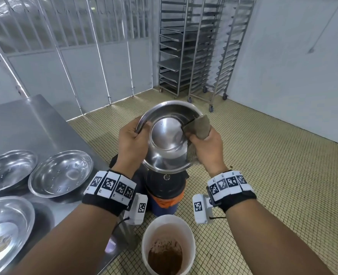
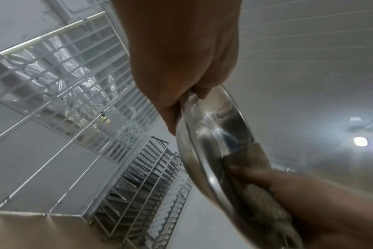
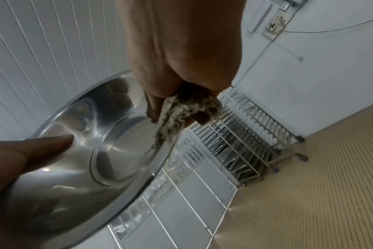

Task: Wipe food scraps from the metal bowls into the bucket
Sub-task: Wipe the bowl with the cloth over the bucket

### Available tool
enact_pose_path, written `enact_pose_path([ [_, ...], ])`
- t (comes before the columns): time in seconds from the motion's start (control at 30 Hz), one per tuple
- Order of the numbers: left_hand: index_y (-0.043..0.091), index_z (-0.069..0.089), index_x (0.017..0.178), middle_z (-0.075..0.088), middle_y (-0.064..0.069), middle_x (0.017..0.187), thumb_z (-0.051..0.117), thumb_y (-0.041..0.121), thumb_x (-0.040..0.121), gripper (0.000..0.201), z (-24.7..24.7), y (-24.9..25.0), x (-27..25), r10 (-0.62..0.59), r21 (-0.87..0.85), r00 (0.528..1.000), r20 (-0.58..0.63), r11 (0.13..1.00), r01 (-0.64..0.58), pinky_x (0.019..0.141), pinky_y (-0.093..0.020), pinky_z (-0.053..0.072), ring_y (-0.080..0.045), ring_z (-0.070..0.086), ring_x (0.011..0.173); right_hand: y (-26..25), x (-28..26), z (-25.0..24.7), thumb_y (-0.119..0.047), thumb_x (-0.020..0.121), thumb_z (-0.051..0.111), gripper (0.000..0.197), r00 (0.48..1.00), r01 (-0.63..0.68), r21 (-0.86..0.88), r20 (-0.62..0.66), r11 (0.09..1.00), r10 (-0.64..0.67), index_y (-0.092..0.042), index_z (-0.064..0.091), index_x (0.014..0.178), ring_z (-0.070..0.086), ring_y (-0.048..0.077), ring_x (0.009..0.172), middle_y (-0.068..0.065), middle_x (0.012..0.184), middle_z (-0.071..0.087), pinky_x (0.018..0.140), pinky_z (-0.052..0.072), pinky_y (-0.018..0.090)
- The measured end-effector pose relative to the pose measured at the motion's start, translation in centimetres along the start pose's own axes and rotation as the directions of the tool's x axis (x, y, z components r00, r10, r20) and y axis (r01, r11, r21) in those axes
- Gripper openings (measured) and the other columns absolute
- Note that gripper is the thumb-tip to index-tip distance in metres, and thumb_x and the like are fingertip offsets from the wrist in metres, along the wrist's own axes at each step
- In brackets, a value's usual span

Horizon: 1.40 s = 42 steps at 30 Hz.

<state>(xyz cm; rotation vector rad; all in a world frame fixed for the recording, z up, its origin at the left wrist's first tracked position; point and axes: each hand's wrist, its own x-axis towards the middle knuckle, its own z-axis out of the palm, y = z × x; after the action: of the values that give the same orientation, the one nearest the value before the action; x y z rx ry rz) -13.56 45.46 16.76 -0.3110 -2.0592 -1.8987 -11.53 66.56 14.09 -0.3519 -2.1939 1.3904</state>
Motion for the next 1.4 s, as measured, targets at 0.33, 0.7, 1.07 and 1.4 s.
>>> enact_pose_path([
  [0.33,0.028,0.075,0.092,0.069,0.014,0.067,0.061,0.011,0.102,0.023,0.7,1.4,0.3,0.044,-0.027,0.999,-0.020,0.999,-0.044,0.059,-0.015,0.050,0.000,0.061,0.061,-2.1,1.2,-0.9,-0.023,0.087,0.078,0.032,0.998,0.050,0.006,-0.030,0.999,-0.050,-0.027,0.059,0.113,0.054,-0.011,0.080,-0.023,0.090,0.059,0.064,0.041,-0.001],
  [0.7,0.027,0.075,0.104,0.067,0.005,0.064,0.059,0.016,0.104,0.019,1.3,2.0,-0.4,0.089,-0.013,0.996,0.000,0.996,-0.089,0.056,-0.031,0.054,-0.013,0.067,0.059,-2.7,1.8,-1.4,-0.037,0.079,0.087,0.041,0.996,0.015,0.063,-0.084,0.998,-0.010,-0.027,0.062,0.110,0.058,-0.008,0.084,-0.018,0.093,0.066,0.068,0.044,0.005],
  [1.07,0.023,0.069,0.090,0.060,0.023,0.056,0.058,0.010,0.104,0.022,0.9,1.8,-0.4,0.104,0.061,0.994,0.030,0.993,-0.106,0.055,-0.008,0.040,0.004,0.054,0.054,-3.1,2.9,-2.1,-0.036,0.079,0.087,0.045,0.999,0.040,-0.097,0.016,0.994,-0.038,-0.029,0.060,0.114,0.057,-0.002,0.083,-0.021,0.092,0.062,0.071,0.042,0.011],
  [1.4,0.029,0.073,0.077,0.057,0.008,0.065,0.062,0.013,0.102,0.032,1.6,0.8,-0.4,-0.029,-0.239,0.978,-0.207,0.971,-0.022,0.060,-0.023,0.044,-0.013,0.049,0.064,-0.5,0.0,1.2,-0.031,0.077,0.087,0.026,0.983,-0.182,0.187,0.010,0.965,0.184,-0.021,0.072,0.096,0.074,0.015,0.083,-0.005,0.088,0.076,0.078,0.063,0.042],
])
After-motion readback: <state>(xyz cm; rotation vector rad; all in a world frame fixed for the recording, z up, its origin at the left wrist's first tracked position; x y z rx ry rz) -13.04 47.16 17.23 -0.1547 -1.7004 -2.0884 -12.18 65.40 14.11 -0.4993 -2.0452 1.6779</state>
